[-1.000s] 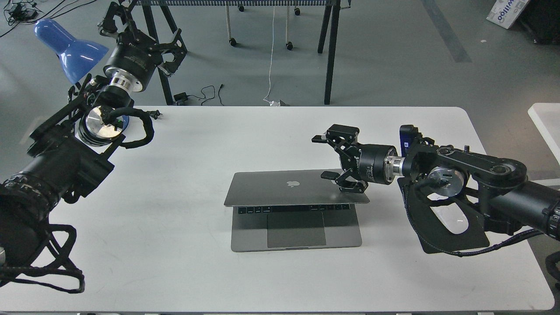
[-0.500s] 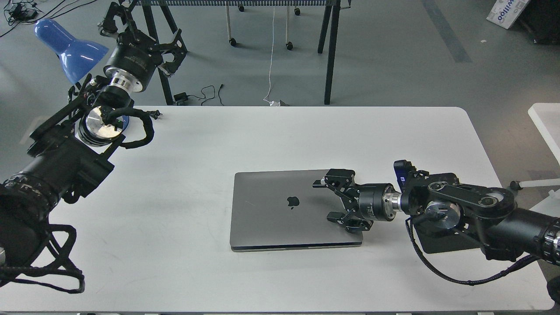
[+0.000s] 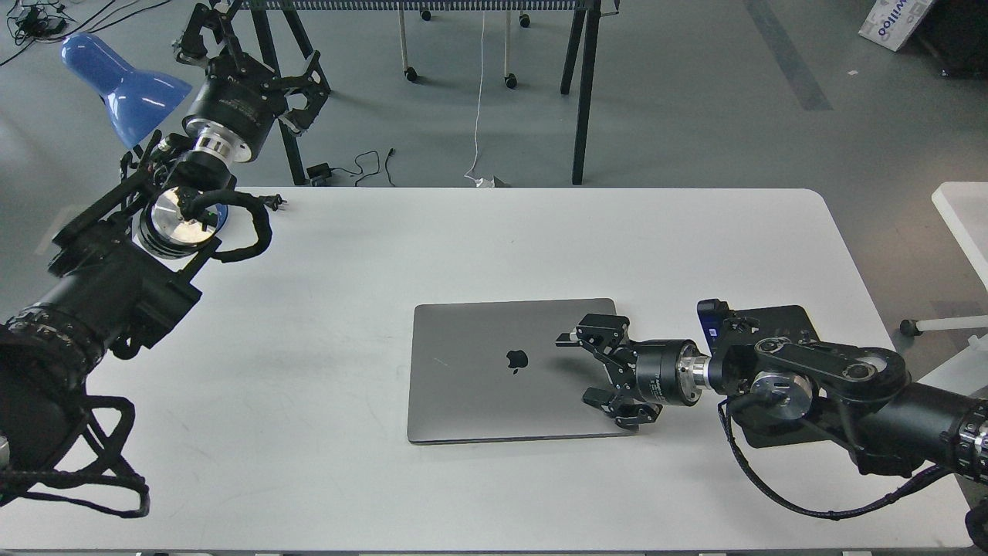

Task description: Close notebook with right arm

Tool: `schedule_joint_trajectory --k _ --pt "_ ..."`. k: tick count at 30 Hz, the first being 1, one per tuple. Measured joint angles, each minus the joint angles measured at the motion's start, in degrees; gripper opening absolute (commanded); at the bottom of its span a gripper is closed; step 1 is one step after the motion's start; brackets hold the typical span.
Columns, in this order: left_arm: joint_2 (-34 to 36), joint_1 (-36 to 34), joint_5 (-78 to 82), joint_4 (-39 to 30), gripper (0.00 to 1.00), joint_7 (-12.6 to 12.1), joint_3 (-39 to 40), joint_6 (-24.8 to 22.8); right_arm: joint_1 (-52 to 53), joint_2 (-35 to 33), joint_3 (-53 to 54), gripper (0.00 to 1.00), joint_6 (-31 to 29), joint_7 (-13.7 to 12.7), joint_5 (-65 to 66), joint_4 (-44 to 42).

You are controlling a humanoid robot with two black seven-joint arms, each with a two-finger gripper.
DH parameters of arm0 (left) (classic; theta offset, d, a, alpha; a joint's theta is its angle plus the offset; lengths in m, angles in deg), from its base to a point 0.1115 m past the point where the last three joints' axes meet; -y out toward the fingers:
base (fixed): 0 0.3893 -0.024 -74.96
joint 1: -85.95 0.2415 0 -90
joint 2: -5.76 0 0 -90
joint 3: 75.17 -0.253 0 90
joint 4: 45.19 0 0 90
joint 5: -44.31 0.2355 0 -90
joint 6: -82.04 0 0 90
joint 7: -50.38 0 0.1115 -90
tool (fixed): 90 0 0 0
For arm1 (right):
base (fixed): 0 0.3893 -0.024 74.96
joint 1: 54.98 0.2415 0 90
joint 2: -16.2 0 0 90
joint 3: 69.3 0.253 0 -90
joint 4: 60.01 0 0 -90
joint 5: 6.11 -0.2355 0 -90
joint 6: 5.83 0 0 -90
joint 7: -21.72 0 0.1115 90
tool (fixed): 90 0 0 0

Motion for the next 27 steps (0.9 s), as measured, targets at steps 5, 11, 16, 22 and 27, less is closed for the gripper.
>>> schedule_joint_trajectory --k 5,11,16,22,27 --pt "0.0 0.0 0.0 0.0 1.0 0.0 0.0 0.0 -0.1 -0.3 0.8 1.0 0.2 0.2 -0.2 0.6" --pt "0.0 0.0 -0.1 0.0 1.0 0.0 0.2 0.0 0.1 -4.8 8.1 1.0 0.3 0.5 -0.5 4.7" --pt "0.0 0.0 -0.2 0.0 1.0 0.0 0.4 0.0 0.1 -6.8 20.0 1.0 0.0 0.6 -0.9 5.0" --pt "0.0 -0.1 -0.2 0.0 1.0 -0.1 0.4 0.0 -0.4 -6.2 39.3 1.0 -0.2 0.6 -1.2 1.8" --pt "-0.1 -0.1 -0.3 -0.1 1.0 -0.3 0.5 0.0 -0.9 -1.5 53.1 1.0 -0.4 1.5 -1.7 -6.4"
